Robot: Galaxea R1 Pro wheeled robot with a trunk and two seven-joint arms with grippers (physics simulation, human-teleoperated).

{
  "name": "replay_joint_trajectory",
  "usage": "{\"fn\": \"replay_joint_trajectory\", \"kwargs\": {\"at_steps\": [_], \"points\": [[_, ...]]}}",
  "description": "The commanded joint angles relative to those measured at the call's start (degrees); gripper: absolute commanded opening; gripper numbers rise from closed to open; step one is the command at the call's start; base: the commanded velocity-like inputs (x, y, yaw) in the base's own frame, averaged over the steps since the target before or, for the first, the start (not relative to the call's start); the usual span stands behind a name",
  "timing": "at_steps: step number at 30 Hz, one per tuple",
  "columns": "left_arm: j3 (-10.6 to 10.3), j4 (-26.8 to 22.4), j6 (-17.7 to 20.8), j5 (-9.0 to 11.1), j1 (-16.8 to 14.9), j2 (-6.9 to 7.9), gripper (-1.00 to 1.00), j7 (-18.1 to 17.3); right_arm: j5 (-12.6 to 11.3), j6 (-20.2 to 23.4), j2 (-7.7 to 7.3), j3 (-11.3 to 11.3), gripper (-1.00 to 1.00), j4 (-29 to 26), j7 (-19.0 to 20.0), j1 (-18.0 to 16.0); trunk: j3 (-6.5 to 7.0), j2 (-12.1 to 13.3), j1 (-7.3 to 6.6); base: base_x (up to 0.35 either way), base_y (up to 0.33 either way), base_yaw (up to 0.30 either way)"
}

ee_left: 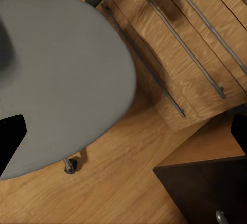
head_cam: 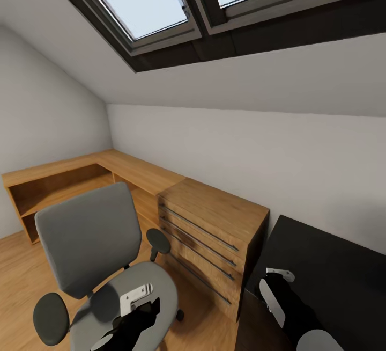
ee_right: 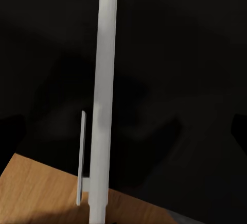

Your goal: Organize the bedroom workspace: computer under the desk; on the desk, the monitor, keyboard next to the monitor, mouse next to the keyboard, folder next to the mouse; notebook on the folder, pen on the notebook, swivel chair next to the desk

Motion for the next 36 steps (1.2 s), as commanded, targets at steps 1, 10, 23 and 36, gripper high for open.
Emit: {"fn": "replay_joint_trajectory", "kwargs": {"at_steps": [1,10,23,36], "points": [[-0.02,-0.1,0.09,0.47,-0.02,-0.01,1.0,0.43,-0.58,0.18,-0.07,0.3,1.0,-0.06,-0.54,-0.03,-0.06,-0.04,0.01,0.0,0.0,0.0],[-0.02,-0.1,0.1,0.48,-0.02,-0.01,1.0,0.35,-0.58,0.14,-0.07,0.3,1.0,-0.04,-0.54,-0.03,-0.6,-1.25,0.67,0.0,0.0,0.0],[-0.02,-0.1,0.1,0.48,-0.02,-0.01,1.0,0.38,-0.58,0.13,-0.07,0.32,1.0,-0.04,-0.54,-0.03,-1.32,-2.85,1.54,0.0,0.0,0.0],[-0.02,-0.1,0.11,0.48,-0.02,-0.01,1.0,0.42,-0.52,0.13,-0.07,0.33,1.0,-0.06,-0.54,-0.03,-2.03,-4.45,2.42,0.0,0.0,0.0]]}}
